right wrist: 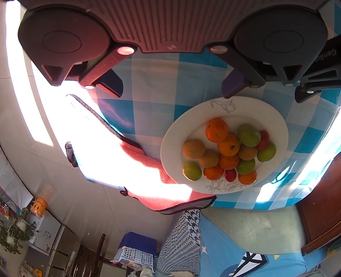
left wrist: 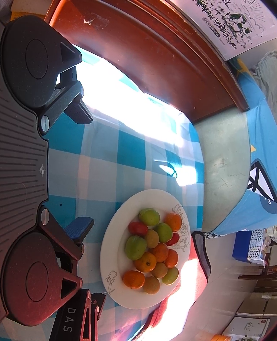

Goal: Organize fruits

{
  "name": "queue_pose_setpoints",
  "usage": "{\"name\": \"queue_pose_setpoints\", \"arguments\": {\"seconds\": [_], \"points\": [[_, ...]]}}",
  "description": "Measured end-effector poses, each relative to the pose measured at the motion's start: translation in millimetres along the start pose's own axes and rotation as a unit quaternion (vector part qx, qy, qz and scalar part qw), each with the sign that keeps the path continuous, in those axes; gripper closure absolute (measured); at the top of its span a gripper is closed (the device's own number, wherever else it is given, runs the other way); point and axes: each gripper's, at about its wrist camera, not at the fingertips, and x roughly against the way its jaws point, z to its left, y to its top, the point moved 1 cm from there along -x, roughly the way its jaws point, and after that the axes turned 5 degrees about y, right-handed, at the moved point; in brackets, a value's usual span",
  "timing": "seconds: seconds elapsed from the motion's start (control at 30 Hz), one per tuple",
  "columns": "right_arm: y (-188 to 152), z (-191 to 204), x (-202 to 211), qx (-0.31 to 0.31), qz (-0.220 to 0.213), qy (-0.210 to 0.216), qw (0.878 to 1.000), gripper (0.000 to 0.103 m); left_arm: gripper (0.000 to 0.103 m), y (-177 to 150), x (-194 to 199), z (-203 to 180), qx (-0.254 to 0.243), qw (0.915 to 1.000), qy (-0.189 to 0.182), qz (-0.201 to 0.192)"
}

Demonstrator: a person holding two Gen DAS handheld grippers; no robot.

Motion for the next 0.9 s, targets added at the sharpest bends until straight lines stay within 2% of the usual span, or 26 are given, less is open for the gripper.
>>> {"name": "queue_pose_setpoints", "arguments": {"seconds": [0.23, 0.5, 0.7, 0.9], "points": [[-25.9, 6.5, 5.5, 0.001, -0.003, -0.011, 1.000, 0.004, 0.008, -25.6, 3.1, 1.2, 0.012, 0.9998, -0.005, 0.017], [-63.8, 7.3, 14.7, -0.008, -0.013, -0.003, 1.000, 0.004, 0.008, -53.3, 14.6, 6.9, 0.013, 0.9996, -0.015, 0.021], [-81.9, 6.2, 19.9, -0.030, -0.021, 0.024, 0.999, 0.004, 0.008, -69.4, 20.4, 14.6, 0.026, 0.9991, -0.020, 0.028], [-98.2, 5.9, 25.3, -0.038, -0.050, 0.050, 0.997, 0.004, 0.008, -82.4, 28.5, 27.5, 0.047, 0.9981, -0.026, 0.030]]}}
